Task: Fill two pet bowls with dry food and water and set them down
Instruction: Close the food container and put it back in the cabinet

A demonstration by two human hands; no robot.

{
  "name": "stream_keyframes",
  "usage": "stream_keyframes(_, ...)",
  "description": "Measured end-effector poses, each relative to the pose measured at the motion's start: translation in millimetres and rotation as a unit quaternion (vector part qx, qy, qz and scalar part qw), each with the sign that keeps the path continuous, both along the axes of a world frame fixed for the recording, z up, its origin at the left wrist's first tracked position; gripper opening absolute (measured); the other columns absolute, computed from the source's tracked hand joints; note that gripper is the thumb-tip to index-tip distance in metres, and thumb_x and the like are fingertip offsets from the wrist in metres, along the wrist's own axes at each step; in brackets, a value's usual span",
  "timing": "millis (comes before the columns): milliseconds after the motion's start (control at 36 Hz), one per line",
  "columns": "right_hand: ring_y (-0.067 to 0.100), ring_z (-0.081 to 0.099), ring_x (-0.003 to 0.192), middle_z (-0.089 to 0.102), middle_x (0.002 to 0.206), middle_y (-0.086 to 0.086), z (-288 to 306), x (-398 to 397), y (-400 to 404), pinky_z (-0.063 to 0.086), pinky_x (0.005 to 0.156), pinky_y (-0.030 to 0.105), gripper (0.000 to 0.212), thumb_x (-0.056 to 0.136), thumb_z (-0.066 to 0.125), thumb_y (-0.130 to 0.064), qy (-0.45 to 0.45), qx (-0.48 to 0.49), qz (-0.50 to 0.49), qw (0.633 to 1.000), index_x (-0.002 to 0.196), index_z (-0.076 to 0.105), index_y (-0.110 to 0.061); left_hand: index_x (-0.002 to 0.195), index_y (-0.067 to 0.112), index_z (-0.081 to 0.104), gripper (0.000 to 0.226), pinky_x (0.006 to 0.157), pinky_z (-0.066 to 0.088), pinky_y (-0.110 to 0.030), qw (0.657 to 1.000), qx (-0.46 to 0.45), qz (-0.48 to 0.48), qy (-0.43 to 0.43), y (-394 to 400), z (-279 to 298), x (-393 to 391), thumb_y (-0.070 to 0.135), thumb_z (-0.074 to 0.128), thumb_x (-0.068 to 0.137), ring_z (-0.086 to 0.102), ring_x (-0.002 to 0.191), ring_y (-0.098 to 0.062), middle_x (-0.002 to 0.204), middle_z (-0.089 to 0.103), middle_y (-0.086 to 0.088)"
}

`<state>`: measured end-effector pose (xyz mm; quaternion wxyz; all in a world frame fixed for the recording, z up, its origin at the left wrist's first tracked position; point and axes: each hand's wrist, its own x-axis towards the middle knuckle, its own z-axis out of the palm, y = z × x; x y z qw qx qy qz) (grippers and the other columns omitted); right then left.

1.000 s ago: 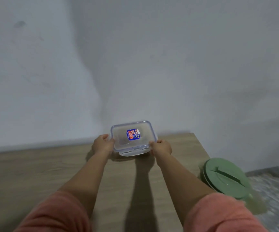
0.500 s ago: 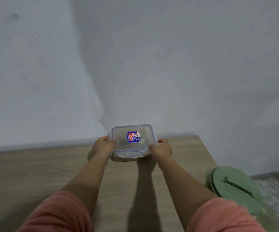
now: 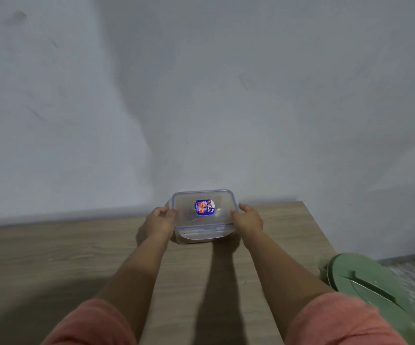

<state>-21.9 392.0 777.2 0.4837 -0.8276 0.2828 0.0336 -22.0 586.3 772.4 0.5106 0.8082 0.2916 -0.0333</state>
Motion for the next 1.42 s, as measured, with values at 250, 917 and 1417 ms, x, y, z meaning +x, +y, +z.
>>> stream_keyframes(250,0.033,0.055,0.119,0.063,0.125,0.014,0.9,11.2,0.3,0.044,0.094,0.029,0.034,0.093,0.053,-0.027,0.044,-0.054,0.014,0.998,0.119,0.065,-0.008,0.125,0.013,0.065,0.038,0.094,0.042,-0.03,0.998,0.056,-0.014,-0.002,-10.2,11.2,1.0,0.034,0.055,0.095,0.057,0.117,-0.027,0.125,0.066,-0.007)
stream_keyframes(917,0.026,0.008,0.149,0.001,0.161,0.008,14.4,-18.3,-3.4,0.021,0.119,0.037,0.086,0.087,0.063,-0.042,0.029,-0.108,0.278,0.954,0.152,0.008,-0.037,0.153,0.03,0.017,0.074,0.11,0.039,-0.04,0.936,0.219,-0.273,0.043,8.1,2.6,16.9,0.028,0.056,0.09,0.04,0.134,-0.03,0.151,0.033,-0.01)
stream_keyframes(1417,0.035,0.042,0.127,0.011,0.145,0.013,-11.0,-31.9,2.6,0.039,0.108,0.043,0.106,0.074,0.075,-0.043,0.029,-0.236,0.331,0.913,0.149,0.001,-0.045,0.136,0.021,0.042,0.042,0.096,0.05,-0.039,0.912,0.232,-0.339,0.0,-13.9,-15.6,42.9,0.043,0.04,0.099,0.053,0.117,-0.027,0.131,0.049,-0.01)
